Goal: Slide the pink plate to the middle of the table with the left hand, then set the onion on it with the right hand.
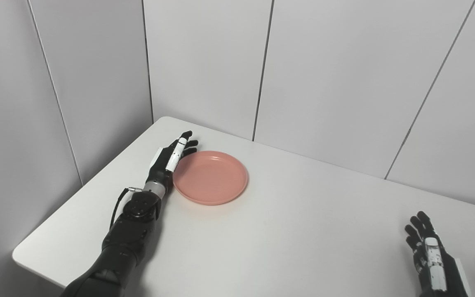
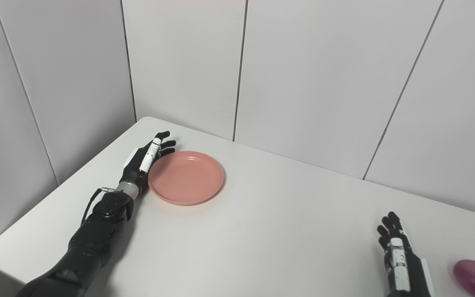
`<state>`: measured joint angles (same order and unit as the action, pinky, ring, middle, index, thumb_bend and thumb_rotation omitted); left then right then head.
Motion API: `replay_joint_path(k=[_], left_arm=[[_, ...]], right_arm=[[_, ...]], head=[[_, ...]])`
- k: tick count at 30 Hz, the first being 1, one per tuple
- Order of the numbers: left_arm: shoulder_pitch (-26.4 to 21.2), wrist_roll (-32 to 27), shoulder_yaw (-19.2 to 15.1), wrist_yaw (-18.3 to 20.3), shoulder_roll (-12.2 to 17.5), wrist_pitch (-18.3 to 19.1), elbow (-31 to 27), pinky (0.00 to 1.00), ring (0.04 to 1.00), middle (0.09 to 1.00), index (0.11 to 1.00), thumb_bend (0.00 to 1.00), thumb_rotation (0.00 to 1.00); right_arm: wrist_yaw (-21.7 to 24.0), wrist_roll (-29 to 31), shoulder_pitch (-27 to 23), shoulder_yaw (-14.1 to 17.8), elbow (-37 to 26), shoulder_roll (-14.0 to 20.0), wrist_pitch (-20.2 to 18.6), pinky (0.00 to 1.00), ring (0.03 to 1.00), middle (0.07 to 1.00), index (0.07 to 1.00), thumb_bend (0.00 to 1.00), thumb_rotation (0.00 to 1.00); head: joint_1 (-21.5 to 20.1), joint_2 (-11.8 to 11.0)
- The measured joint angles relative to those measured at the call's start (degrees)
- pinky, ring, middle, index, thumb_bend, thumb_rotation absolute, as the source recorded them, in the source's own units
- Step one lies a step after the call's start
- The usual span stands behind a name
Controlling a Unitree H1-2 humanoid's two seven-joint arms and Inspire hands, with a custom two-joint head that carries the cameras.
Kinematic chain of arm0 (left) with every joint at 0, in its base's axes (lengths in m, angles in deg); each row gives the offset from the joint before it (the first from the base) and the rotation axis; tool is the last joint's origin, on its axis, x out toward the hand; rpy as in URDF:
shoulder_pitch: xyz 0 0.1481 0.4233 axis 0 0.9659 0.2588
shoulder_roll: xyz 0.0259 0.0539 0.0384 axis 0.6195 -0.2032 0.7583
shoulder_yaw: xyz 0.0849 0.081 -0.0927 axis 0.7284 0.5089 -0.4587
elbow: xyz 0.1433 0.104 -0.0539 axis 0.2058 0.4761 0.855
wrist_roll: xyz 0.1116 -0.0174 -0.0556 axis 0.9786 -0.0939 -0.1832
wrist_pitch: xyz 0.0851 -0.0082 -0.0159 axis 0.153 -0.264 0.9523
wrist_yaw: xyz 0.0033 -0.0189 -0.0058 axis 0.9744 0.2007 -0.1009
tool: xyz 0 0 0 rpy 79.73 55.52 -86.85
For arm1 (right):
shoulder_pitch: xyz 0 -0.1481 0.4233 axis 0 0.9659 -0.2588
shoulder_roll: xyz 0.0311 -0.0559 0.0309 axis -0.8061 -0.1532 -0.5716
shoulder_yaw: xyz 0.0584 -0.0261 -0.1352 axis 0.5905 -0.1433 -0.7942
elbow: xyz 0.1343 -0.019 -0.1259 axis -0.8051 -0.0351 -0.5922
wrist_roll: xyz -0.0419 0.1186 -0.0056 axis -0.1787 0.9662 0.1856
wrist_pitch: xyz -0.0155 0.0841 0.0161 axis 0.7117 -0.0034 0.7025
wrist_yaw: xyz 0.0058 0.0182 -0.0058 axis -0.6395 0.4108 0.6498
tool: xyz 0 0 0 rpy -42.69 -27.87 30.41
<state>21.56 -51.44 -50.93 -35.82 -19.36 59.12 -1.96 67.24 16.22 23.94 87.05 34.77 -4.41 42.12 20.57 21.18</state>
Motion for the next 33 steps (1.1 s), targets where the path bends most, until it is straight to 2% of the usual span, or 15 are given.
replay_joint_path(k=[10, 19, 21, 24, 25, 26, 27, 28, 29, 33], left_arm=[[0.0, 0.1, 1.0, 0.0, -2.6, 0.1, -1.2, 0.85, 0.835, 0.838, 0.873, 0.51, 1.0], [0.0, 0.4, 1.9, 0.0, -4.0, 0.1, -1.8, 0.85, 0.834, 0.835, 0.869, 0.51, 1.0], [0.0, 0.4, 2.1, 0.0, -4.4, 0.0, -1.9, 0.85, 0.837, 0.836, 0.872, 0.51, 1.0], [0.0, 0.3, 2.4, 0.1, -4.6, 0.1, -2.0, 0.87, 0.853, 0.85, 0.882, 0.5, 1.0], [0.0, 0.2, 2.5, 0.2, -4.8, 0.2, -2.1, 0.87, 0.853, 0.85, 0.882, 0.5, 1.0], [0.0, 0.1, 2.6, 0.2, -5.0, 0.3, -2.2, 0.87, 0.852, 0.85, 0.882, 0.5, 1.0], [0.0, 0.0, 2.8, 0.2, -5.2, 0.4, -2.3, 0.87, 0.852, 0.85, 0.882, 0.5, 1.0], [0.0, 0.0, 2.9, 0.2, -5.4, 0.7, -2.7, 0.87, 0.849, 0.848, 0.882, 0.5, 1.0], [0.0, -0.1, 3.0, 0.2, -5.6, 0.8, -2.9, 0.86, 0.846, 0.846, 0.882, 0.5, 1.0], [0.1, -0.9, 3.1, 0.5, -6.8, 1.8, -3.8, 0.86, 0.85, 0.852, 0.887, 0.5, 1.0]], right_arm=[[0.0, 0.0, -0.4, 0.0, 0.7, 0.0, 0.1, 0.98, 0.945, 0.943, 0.959, 0.32, 0.88], [0.1, -0.6, -1.8, -0.1, 2.8, 0.1, 0.8, 0.99, 0.961, 0.96, 0.978, 0.32, 0.89], [0.2, -0.7, -2.5, -0.1, 3.9, 0.1, 1.3, 0.99, 0.959, 0.958, 0.975, 0.32, 0.89], [0.9, -0.8, -3.3, -0.1, 5.4, 0.1, 4.0, 0.98, 0.953, 0.954, 0.968, 0.35, 0.89], [1.2, -0.7, -3.8, -0.1, 6.2, 0.2, 4.7, 0.98, 0.952, 0.953, 0.968, 0.35, 0.89], [1.3, -0.6, -4.3, -0.1, 7.0, 0.1, 5.1, 0.98, 0.951, 0.953, 0.965, 0.37, 0.87], [1.4, -0.4, -4.8, -0.1, 7.8, 0.1, 5.5, 0.98, 0.951, 0.952, 0.964, 0.37, 0.86], [1.3, -0.3, -5.2, 0.0, 8.3, 0.1, 5.8, 0.96, 0.942, 0.947, 0.959, 0.38, 0.85], [1.2, -0.5, -5.3, -0.1, 8.5, -0.1, 6.2, 0.95, 0.935, 0.943, 0.954, 0.39, 0.85], [-0.2, -3.0, -5.2, -0.6, 8.1, -0.6, 6.8, 0.91, 0.919, 0.936, 0.946, 0.41, 0.86]], head=[[-0.3, 0.1], [-2.5, 0.8], [-3.7, 1.2], [-7.8, 2.1], [-7.8, 2.1], [-9.9, 2.5], [-9.9, 2.5], [-12.3, 3.0], [-12.3, 3.0], [-17.8, 4.6]])
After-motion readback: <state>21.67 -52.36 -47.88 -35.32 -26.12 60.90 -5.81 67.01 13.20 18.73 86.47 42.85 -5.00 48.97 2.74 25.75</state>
